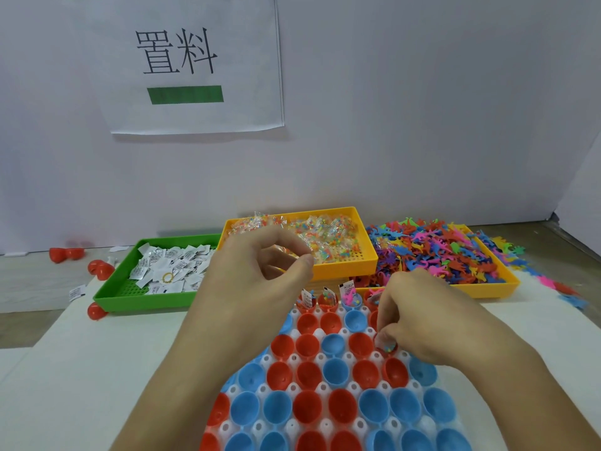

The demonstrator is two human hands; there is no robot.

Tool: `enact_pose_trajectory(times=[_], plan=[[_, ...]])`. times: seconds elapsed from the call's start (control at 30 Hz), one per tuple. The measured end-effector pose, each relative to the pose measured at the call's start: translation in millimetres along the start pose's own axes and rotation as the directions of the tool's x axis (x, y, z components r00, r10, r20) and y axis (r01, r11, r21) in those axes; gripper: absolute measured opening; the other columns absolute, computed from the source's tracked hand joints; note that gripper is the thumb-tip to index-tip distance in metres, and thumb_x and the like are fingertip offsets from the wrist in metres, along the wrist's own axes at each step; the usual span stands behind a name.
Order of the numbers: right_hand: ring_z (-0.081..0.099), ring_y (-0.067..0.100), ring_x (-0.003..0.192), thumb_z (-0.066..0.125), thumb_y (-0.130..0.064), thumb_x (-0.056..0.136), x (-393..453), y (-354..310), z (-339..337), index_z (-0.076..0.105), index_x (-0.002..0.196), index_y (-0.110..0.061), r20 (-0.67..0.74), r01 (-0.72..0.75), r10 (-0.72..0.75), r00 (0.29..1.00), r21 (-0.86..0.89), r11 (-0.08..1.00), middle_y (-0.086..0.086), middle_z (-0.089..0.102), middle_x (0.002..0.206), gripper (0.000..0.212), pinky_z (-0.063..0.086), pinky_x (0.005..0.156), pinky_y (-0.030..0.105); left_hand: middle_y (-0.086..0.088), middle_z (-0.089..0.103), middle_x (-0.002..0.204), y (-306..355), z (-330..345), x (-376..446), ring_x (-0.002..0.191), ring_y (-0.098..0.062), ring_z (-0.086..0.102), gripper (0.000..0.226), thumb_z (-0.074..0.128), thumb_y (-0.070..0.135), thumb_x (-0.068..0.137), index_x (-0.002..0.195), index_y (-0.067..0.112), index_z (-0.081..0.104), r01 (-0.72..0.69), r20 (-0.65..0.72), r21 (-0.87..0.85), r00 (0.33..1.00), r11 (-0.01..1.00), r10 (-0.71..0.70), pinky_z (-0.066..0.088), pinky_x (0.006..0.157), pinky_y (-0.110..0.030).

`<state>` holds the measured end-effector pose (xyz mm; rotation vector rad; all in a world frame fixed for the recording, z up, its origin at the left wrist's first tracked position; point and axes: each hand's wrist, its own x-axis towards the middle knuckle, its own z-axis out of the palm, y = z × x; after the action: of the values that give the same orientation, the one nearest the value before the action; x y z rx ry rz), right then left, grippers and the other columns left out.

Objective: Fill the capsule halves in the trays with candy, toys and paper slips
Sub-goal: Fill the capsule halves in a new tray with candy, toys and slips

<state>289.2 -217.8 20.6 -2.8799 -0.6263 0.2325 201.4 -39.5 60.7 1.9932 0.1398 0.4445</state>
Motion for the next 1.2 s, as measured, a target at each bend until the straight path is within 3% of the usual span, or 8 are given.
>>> enact_pose_trajectory(times=[0.13,0.23,0.43,0.6,0.77,0.97,1.07,1.2], plan=[[0.066,0.007,0.081,0.077,-0.024,0.084,3.2,1.5,1.7,0.078,0.087,-0.026,0.018,0.012,-0.013,1.0,0.028,1.0,-0.013,0.07,0.089,0.003,0.061,0.077,0.036,-0.001,0.074,0.075,-3.4,0.3,1.1,0.07,-0.021,0.068,0.009,0.068,0.02,0.086,0.078,0.023,0.071,0.003,0.012,0.009,1.0,1.0,-0.003,0.054,0.064,-0.029],[0.066,0.004,0.078,0.071,-0.028,0.09,4.3,7.7,-0.9,0.078,0.092,-0.029,-0.002,0.05,-0.05,0.999,0.096,0.994,-0.016,0.071,0.088,0.007,0.06,0.076,0.032,0.002,0.073,0.074,-5.8,0.1,1.5,0.066,-0.017,0.067,0.009,0.068,0.021,0.086,0.079,0.025,0.071,0.01,0.028,0.015,1.0,1.0,-0.01,0.052,0.057,-0.021],[0.062,-0.005,0.079,0.056,-0.023,0.1,24.0,41.3,1.2,0.072,0.105,-0.028,-0.277,0.121,-0.024,0.961,0.339,0.933,-0.017,0.068,0.086,0.017,0.042,0.062,0.008,0.004,0.073,0.072,-8.9,1.3,1.6,0.064,-0.013,0.065,0.008,0.067,0.024,0.087,0.081,0.027,0.07,-0.002,0.081,0.064,0.997,0.998,-0.003,0.048,0.054,-0.018],[0.056,0.022,0.115,0.042,-0.025,0.105,36.4,66.8,25.2,0.066,0.12,-0.014,-0.316,0.017,0.075,0.946,0.278,0.96,0.001,0.064,0.118,0.03,0.043,0.095,0.037,0.005,0.073,0.071,-10.0,2.0,1.6,0.065,-0.013,0.066,0.007,0.066,0.026,0.086,0.081,0.028,0.07,-0.009,0.086,0.077,0.996,0.997,0.003,0.05,0.056,-0.022],[0.052,0.02,0.122,0.036,-0.027,0.106,38.5,66.1,34.2,0.067,0.121,-0.019,-0.282,-0.022,0.11,0.953,0.296,0.955,-0.003,0.064,0.123,0.035,0.04,0.104,0.048,0.008,0.072,0.072,-11.1,0.8,2.3,0.064,-0.009,0.066,0.008,0.065,0.028,0.087,0.081,0.03,0.069,-0.004,0.089,0.087,0.996,0.996,-0.004,0.048,0.054,-0.016],[0.051,0.02,0.128,0.056,-0.02,0.1,39.9,61.6,33.6,0.071,0.12,-0.015,-0.361,-0.023,0.17,0.917,0.378,0.925,0.001,0.061,0.133,0.026,0.039,0.109,0.045,0.006,0.073,0.073,-10.0,0.9,2.1,0.064,-0.011,0.066,0.007,0.065,0.028,0.087,0.082,0.029,0.07,-0.013,0.091,0.088,0.996,0.996,0.005,0.048,0.054,-0.017],[0.058,0.019,0.116,0.067,-0.015,0.094,39.0,59.0,33.0,0.074,0.115,-0.011,-0.462,0.045,0.18,0.868,0.435,0.899,0.003,0.066,0.124,0.023,0.045,0.101,0.032,0.008,0.072,0.073,-8.9,0.7,1.7,0.064,-0.009,0.065,0.008,0.066,0.026,0.088,0.081,0.029,0.07,-0.026,0.081,0.093,0.997,0.995,0.018,0.047,0.054,-0.015],[0.064,0.012,0.084,0.074,-0.008,0.088,36.6,56.2,29.0,0.076,0.107,-0.011,-0.544,0.117,0.234,0.806,0.532,0.838,0.005,0.073,0.107,0.02,0.045,0.068,0.01,0.013,0.07,0.074,-8.3,1.6,2.0,0.064,-0.004,0.065,0.008,0.067,0.026,0.087,0.081,0.03,0.071,-0.026,0.058,0.107,0.998,0.994,0.02,0.045,0.054,-0.011]])
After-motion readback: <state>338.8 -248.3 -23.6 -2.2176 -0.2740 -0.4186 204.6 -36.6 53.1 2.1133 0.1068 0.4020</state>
